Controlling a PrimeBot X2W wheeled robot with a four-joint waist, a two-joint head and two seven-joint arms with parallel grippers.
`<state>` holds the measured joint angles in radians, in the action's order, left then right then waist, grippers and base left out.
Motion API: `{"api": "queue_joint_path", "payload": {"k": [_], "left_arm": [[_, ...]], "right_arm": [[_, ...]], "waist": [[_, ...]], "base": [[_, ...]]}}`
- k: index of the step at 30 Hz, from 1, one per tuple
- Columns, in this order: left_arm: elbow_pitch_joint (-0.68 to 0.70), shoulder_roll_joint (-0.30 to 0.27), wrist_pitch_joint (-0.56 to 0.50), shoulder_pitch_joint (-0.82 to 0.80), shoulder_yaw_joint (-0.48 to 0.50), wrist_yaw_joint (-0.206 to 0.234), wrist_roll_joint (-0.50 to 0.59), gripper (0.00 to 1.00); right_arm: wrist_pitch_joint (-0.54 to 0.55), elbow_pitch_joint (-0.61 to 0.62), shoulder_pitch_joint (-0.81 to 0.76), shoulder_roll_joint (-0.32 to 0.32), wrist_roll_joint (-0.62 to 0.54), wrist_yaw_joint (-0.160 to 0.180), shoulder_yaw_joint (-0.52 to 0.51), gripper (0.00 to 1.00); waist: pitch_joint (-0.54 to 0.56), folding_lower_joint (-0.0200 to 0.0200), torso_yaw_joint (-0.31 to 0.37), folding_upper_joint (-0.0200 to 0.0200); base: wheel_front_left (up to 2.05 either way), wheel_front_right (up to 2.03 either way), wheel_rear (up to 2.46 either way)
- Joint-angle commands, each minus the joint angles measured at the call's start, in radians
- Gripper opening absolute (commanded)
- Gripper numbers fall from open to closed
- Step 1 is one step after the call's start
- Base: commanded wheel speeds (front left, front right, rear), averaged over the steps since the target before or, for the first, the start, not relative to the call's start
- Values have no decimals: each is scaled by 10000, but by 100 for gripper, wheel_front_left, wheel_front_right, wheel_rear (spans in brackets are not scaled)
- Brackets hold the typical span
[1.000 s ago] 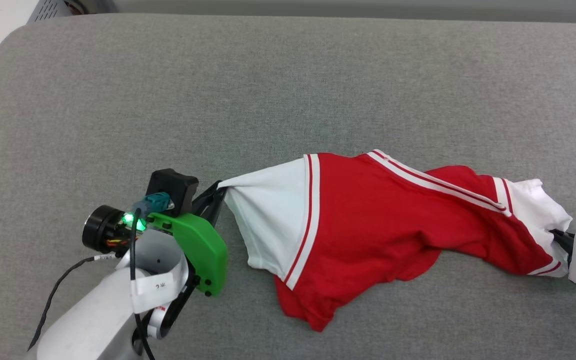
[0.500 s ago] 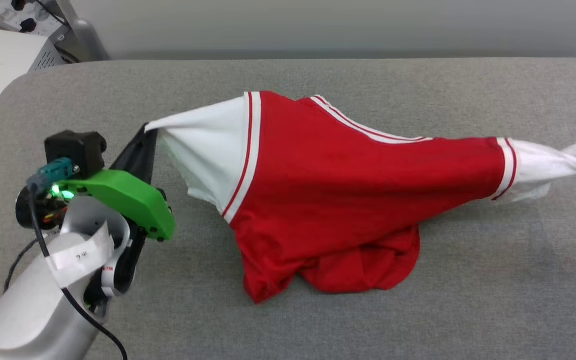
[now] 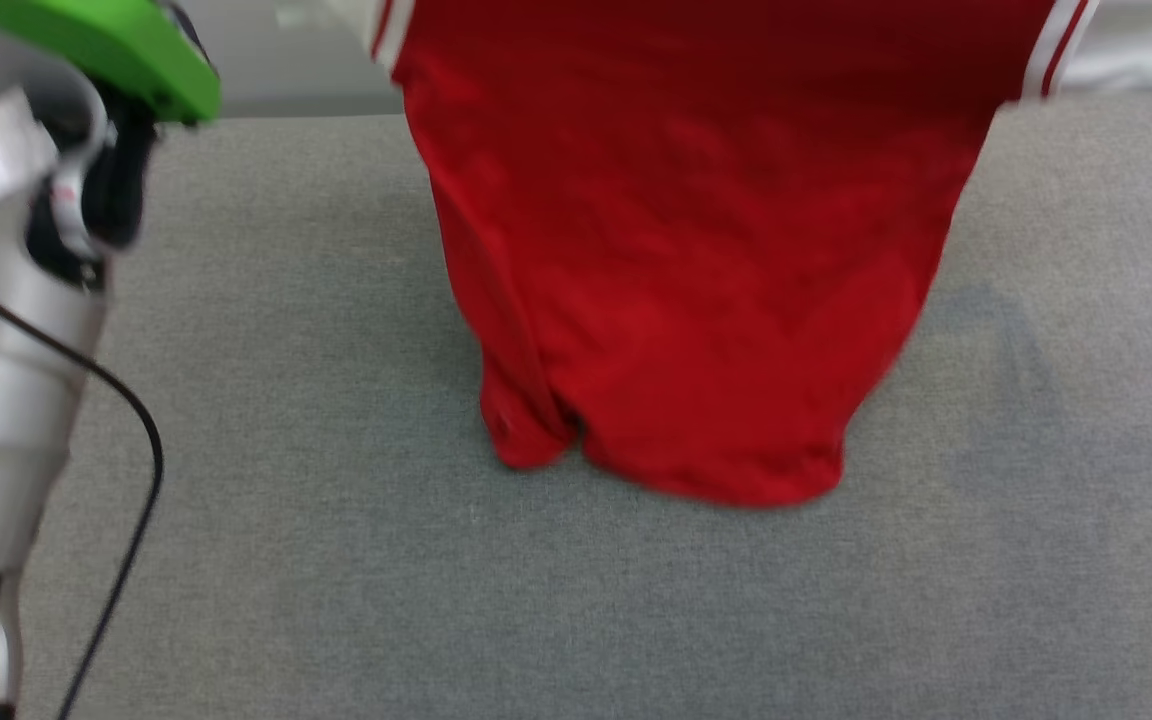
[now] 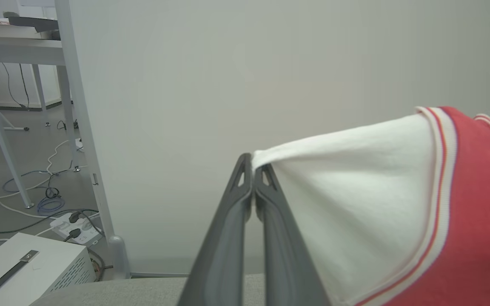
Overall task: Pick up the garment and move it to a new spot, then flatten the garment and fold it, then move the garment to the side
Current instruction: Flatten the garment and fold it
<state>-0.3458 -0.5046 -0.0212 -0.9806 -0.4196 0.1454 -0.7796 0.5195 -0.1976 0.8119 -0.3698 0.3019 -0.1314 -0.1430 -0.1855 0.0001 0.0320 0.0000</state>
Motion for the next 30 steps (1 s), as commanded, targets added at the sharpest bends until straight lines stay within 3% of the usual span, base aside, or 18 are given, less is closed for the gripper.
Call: {"api": "queue_joint_path", "payload": {"k": [1,7,16,25,30], "left_arm": [[-404,8,68,-594,-5,-101,144,0],[-2221,91,407,-2985,-42,-409,671,0],[-3951,154,1203,-5902,234,-516,1035,0],[-5234,495,1873,-7094,124,-699,1225,0],[-6035,862,2196,-6940,134,-1067,1003,0]], "right_arm": [[-239,-251,564,17,-259,7,-40,0],[-1296,-1648,3055,226,-1028,7,10,0],[-2787,-3653,6312,513,-1633,7,183,0],[-4056,-5559,8040,1045,-1552,7,580,0],[-4645,-6627,8215,1484,-1224,7,1087,0]], "waist": [[-216,-1,102,0],[-887,-1,334,0],[-2590,-1,754,0],[-4243,-1,773,0],[-4569,-1,739,0]], "base": [[0,0,0],[0,0,0],[0,0,0],[0,0,0],[0,0,0]]}}
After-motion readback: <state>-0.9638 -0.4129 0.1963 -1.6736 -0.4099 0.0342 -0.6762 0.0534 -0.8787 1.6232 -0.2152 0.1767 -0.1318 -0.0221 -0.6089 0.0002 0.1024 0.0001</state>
